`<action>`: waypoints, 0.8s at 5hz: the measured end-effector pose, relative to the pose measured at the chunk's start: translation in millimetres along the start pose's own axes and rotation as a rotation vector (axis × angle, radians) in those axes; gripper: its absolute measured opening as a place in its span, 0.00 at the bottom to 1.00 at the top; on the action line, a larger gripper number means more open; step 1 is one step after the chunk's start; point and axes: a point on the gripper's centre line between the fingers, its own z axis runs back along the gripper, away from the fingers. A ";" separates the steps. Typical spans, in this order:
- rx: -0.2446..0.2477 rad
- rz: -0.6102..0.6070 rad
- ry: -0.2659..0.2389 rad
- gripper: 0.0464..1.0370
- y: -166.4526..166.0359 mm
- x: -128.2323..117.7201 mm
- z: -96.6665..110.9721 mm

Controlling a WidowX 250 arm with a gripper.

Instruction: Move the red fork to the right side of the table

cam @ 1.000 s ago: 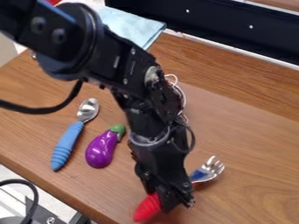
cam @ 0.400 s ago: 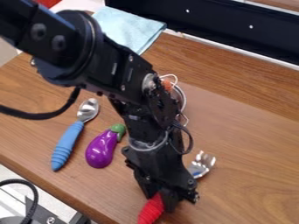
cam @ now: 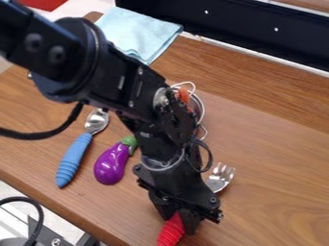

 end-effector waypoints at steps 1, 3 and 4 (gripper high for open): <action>0.004 0.020 0.006 0.32 -4.1 8.9 -1.7; 0.011 0.061 -0.020 0.32 -18.1 41.3 -4.1; 0.028 0.062 -0.031 0.32 -20.1 50.2 -11.6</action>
